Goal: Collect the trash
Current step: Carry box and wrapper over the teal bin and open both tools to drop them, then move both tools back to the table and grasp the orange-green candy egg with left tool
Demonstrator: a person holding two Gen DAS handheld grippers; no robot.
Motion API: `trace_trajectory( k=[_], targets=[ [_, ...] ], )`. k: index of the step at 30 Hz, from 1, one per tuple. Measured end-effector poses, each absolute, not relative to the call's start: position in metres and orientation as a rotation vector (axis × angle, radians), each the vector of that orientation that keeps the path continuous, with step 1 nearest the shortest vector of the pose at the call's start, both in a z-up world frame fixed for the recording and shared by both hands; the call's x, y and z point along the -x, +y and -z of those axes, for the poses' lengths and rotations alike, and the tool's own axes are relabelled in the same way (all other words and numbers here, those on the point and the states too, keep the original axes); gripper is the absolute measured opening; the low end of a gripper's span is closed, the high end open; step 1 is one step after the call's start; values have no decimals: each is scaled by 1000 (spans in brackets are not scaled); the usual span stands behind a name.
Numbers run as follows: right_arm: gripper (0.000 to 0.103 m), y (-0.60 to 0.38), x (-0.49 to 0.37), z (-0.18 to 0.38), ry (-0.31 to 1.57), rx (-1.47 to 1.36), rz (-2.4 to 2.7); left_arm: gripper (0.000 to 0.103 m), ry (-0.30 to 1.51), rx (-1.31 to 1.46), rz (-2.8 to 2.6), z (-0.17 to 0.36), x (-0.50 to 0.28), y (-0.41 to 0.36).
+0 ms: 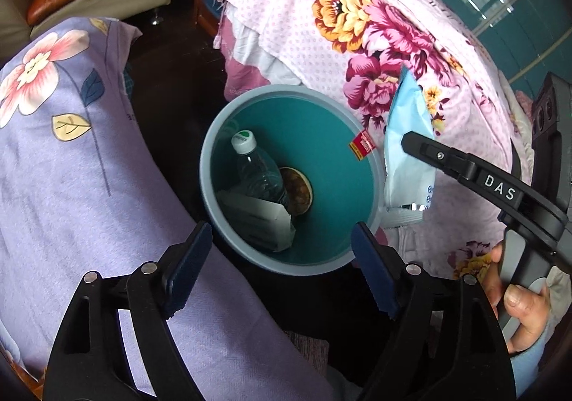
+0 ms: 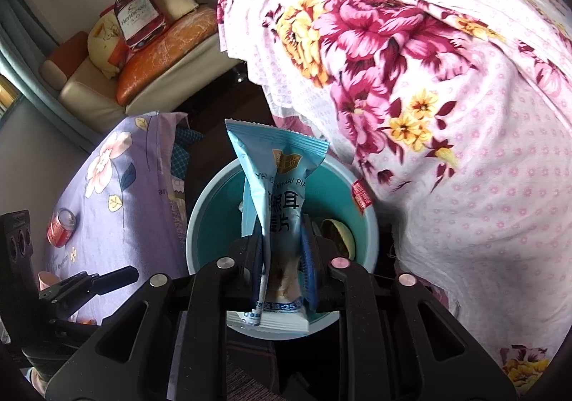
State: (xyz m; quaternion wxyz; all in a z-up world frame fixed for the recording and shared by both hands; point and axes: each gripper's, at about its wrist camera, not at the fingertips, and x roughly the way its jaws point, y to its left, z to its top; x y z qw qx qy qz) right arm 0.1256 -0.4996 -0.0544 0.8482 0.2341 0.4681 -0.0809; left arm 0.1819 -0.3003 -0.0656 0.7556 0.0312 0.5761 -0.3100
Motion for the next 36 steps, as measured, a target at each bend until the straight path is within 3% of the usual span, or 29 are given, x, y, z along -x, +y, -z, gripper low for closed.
trace_trajectory(
  k=[1,5,7,10,23,36],
  targets=[
    [35,-499,-126,54,987,-498,169,81,1257,-63,674,65,-182,-298],
    [51,-493,-124,52,986,-492,178,83,1256,-51,664,61,-181,-291],
    [66,-492,-122,50,985,-486,185,86,1253,-49,661,59,-180,-287],
    [75,-488,-119,45,990,-482,197,91,1246,-42,653,56,-177,-280],
    [77,-447,-100,24,1029,-422,175,92,1197,11,639,27,-149,-225],
    [77,-353,-88,11,1072,-323,49,92,1117,17,556,3,-114,-121]
  ],
)
